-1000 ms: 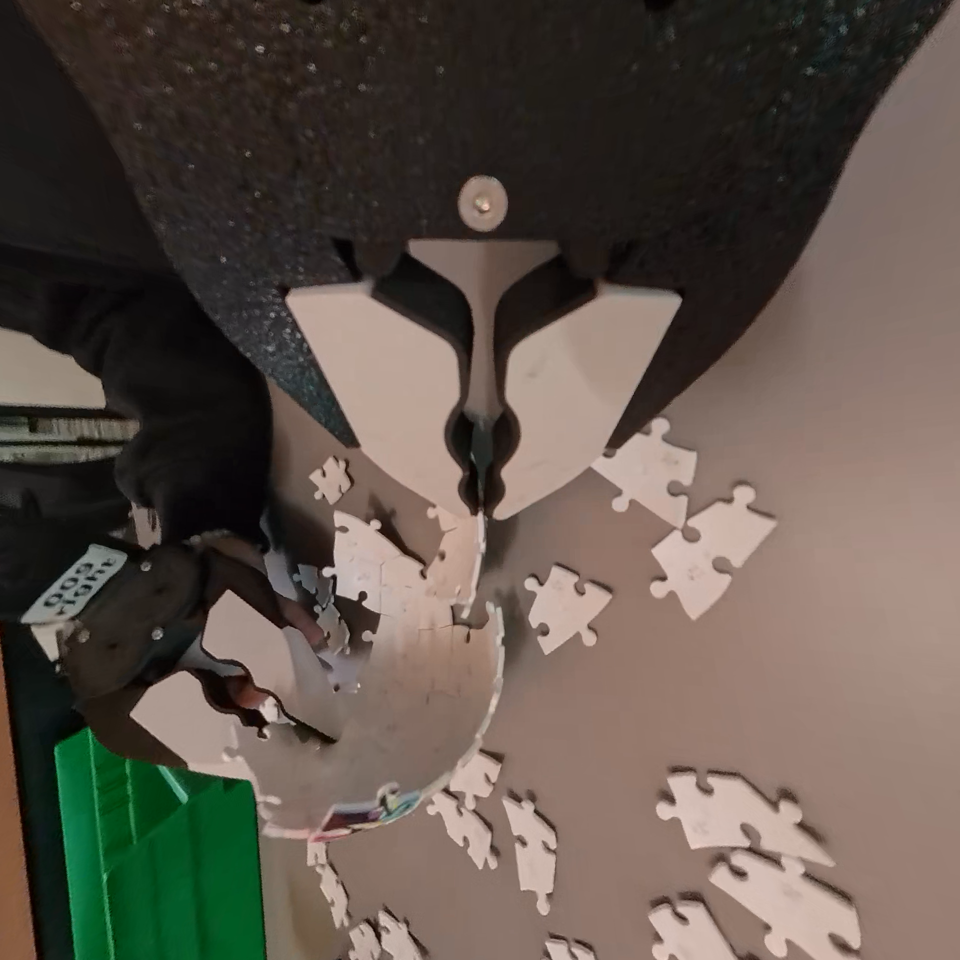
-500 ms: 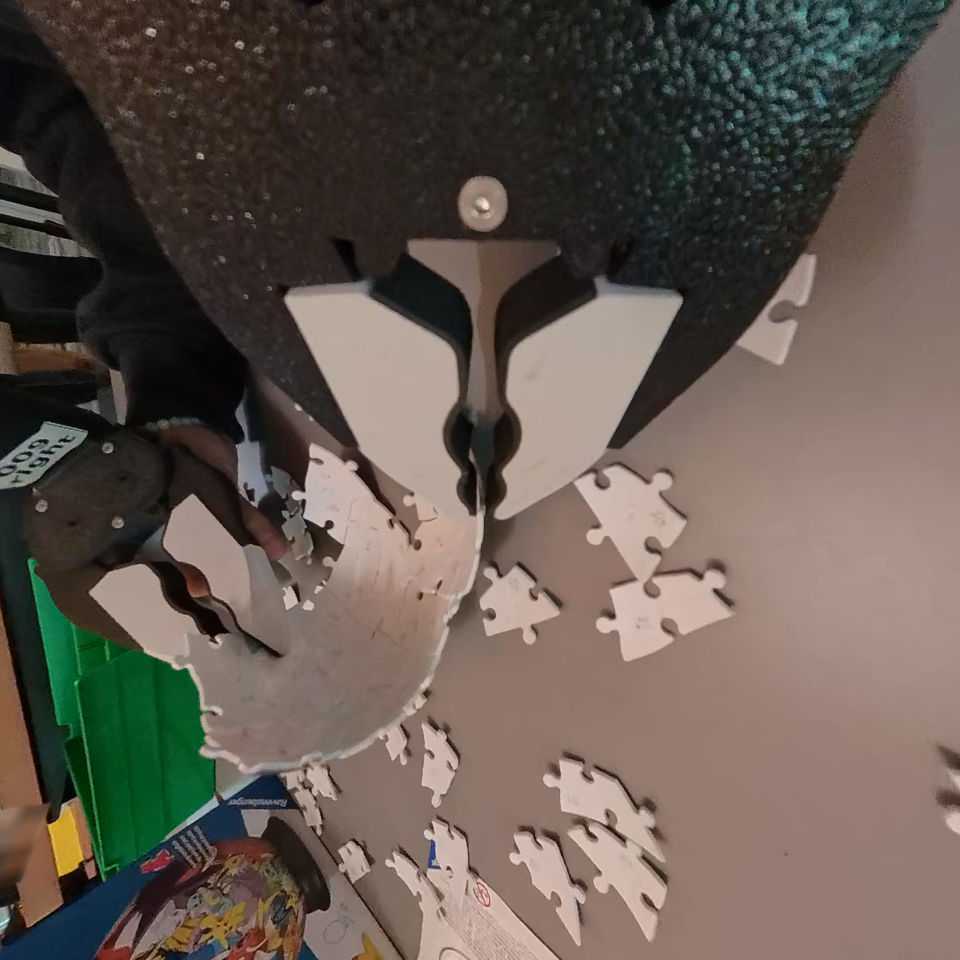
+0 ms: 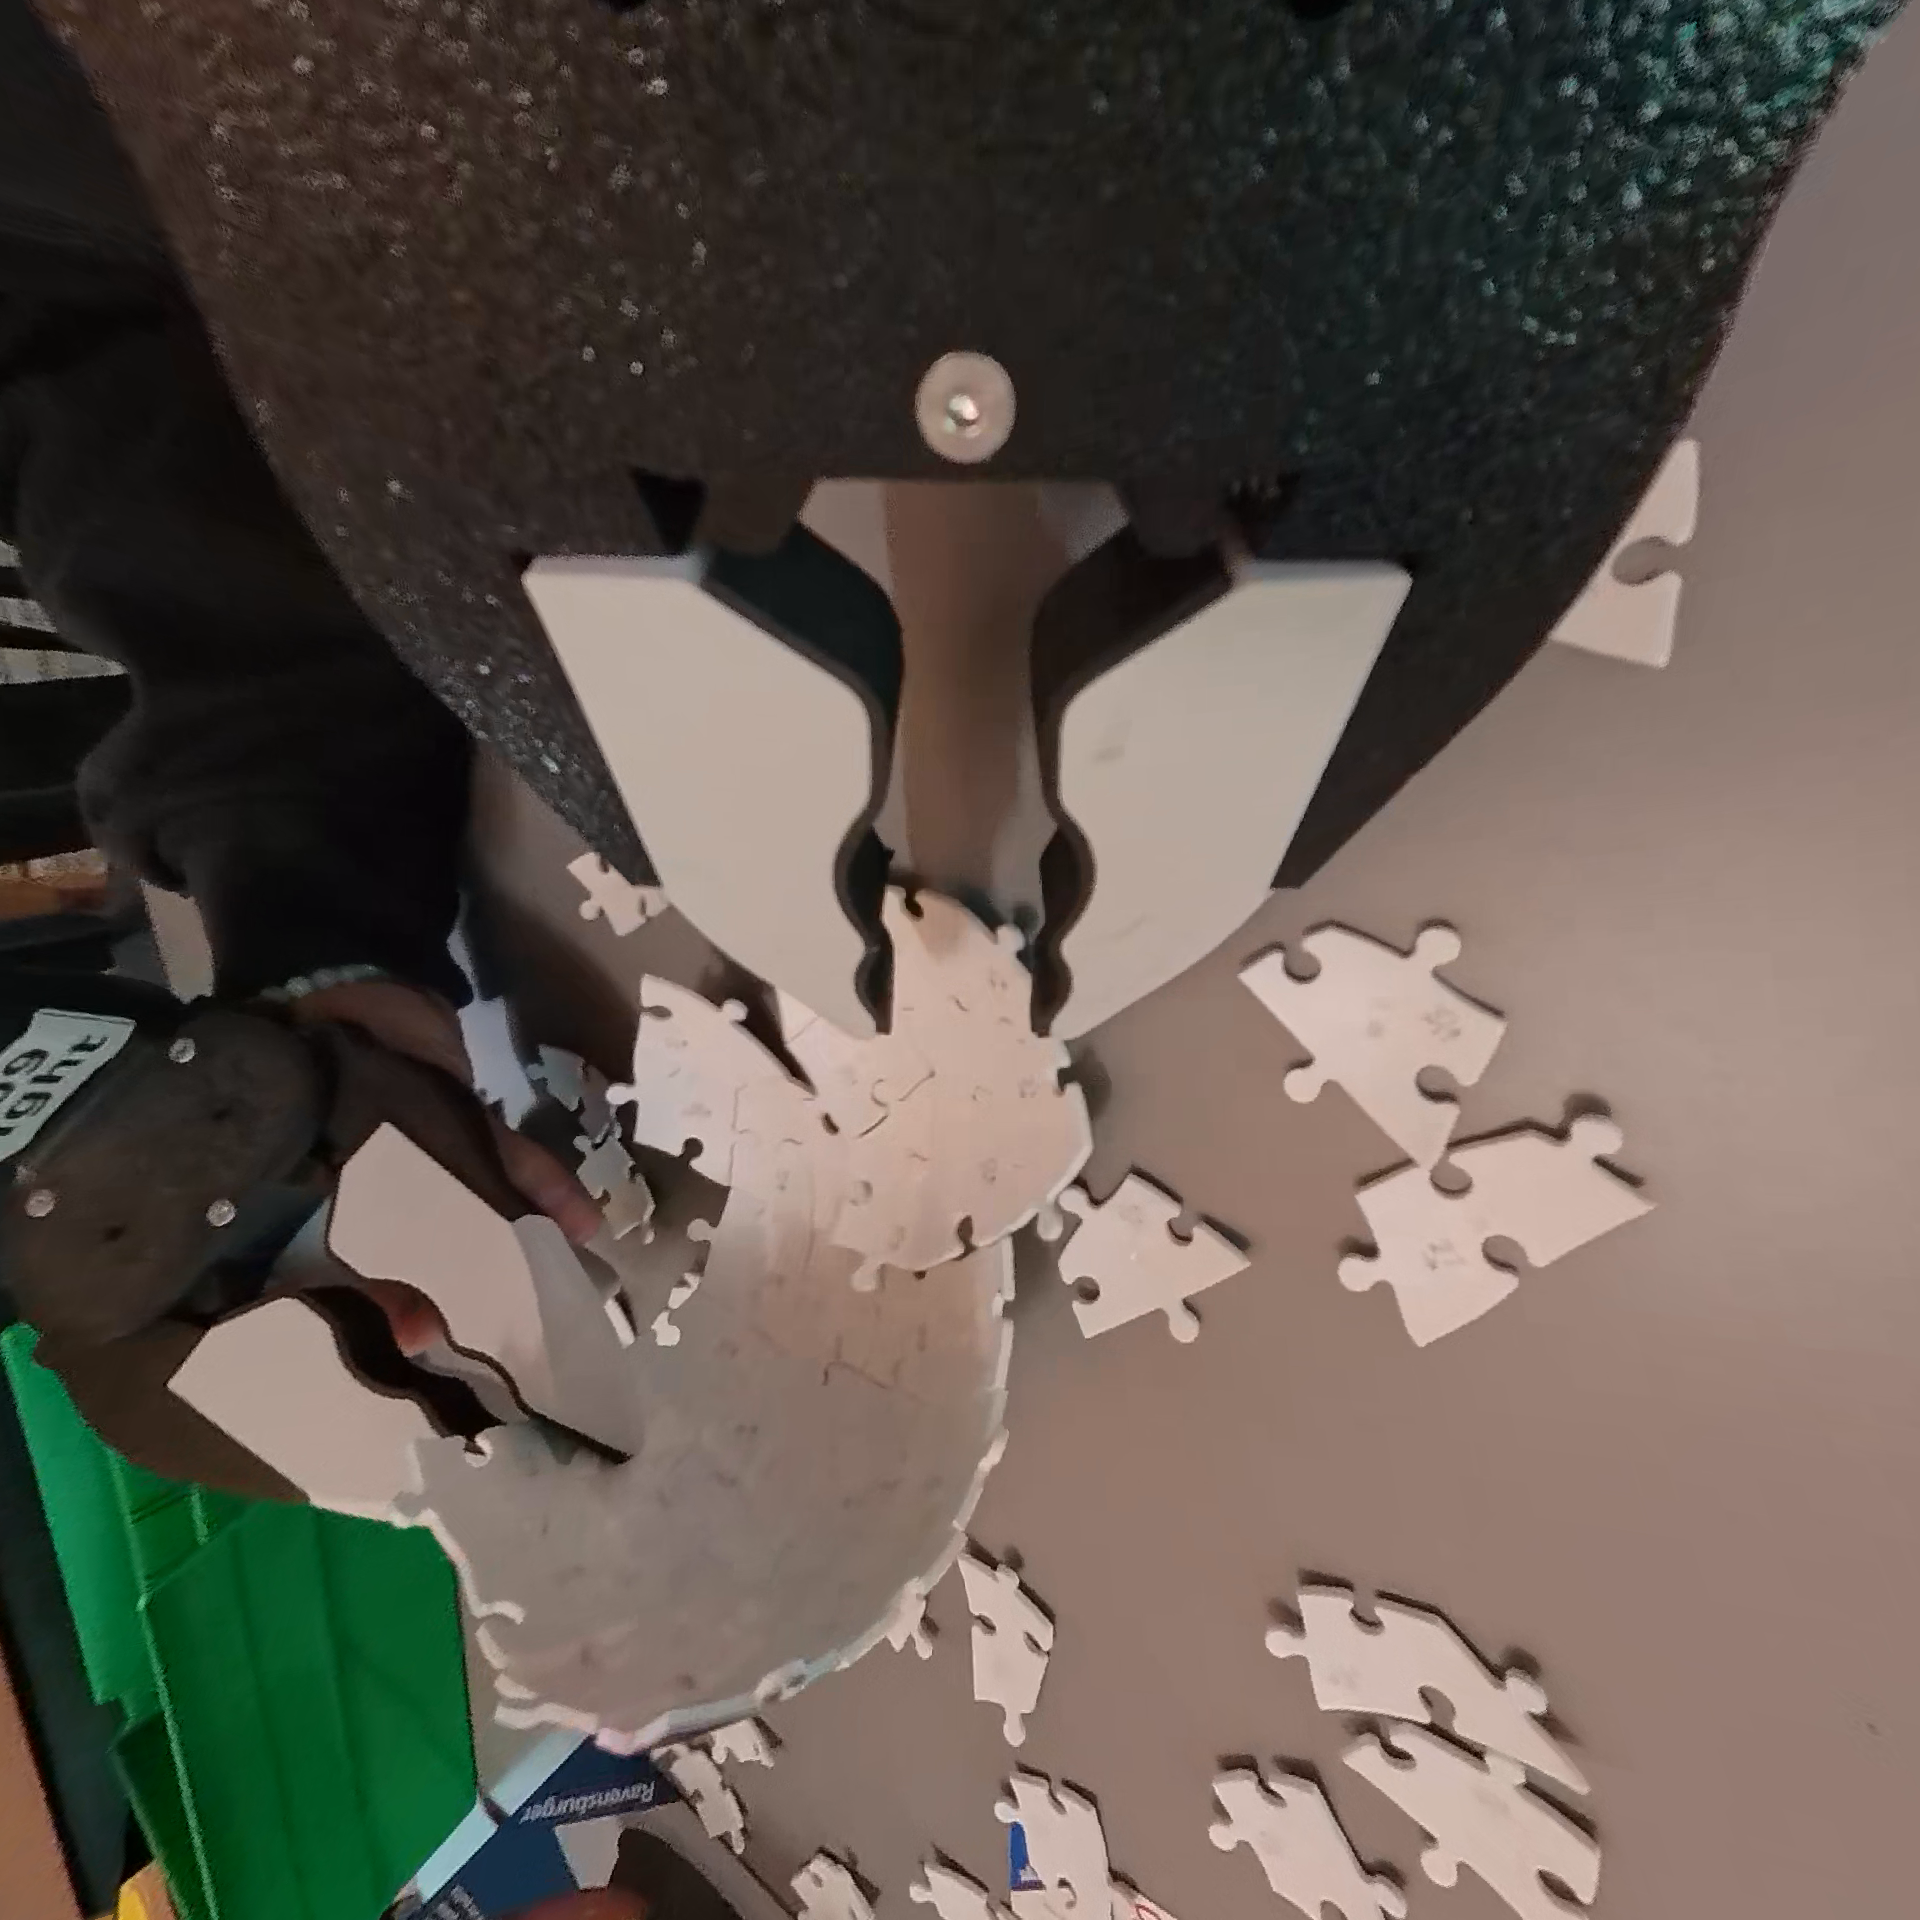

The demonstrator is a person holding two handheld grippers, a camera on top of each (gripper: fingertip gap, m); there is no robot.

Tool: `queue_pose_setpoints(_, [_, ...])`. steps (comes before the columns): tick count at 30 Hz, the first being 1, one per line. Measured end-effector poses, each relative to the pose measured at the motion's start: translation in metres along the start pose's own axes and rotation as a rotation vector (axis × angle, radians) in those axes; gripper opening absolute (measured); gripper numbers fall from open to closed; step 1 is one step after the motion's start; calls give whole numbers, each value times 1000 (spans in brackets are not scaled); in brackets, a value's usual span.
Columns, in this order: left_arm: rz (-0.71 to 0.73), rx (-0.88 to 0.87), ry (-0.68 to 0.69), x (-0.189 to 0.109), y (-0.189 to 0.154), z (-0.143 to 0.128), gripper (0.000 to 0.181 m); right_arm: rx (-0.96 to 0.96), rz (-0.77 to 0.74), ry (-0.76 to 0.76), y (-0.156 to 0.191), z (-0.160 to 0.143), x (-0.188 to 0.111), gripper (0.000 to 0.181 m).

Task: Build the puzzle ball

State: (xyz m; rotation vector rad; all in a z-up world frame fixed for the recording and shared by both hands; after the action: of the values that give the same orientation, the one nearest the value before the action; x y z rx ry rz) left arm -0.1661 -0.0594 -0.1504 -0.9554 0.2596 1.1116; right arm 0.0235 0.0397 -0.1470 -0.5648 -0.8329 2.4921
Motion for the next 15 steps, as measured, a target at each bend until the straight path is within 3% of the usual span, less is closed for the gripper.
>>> queue_pose_setpoints(4, [48,101,-27,-5,-2,7,30,-8,-7,-5,1,1,-1,7])
queue_pose_setpoints(6, [91,218,-63,-6,-9,15,29,-13,-11,-10,2,3,-1,7])
queue_pose_setpoints(8, [38,364,-86,-3,-24,24,24,-29,-17,-8,3,4,-1,7])
queue_pose_setpoints(15, [122,885,59,37,-42,39,6,-143,-45,59,6,10,-3,8])
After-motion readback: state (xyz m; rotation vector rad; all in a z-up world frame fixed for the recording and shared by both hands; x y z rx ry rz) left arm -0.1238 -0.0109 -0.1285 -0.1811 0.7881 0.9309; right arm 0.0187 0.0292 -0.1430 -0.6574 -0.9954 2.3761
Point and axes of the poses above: each gripper's, where its closed fingertips meet, x out along the fingers, z out of its top, y = z × x across the jaws, the point moved 9 cm from there along -x, back along the fingers, and after that the axes turned 2 degrees about z, right-handed, at the moved point
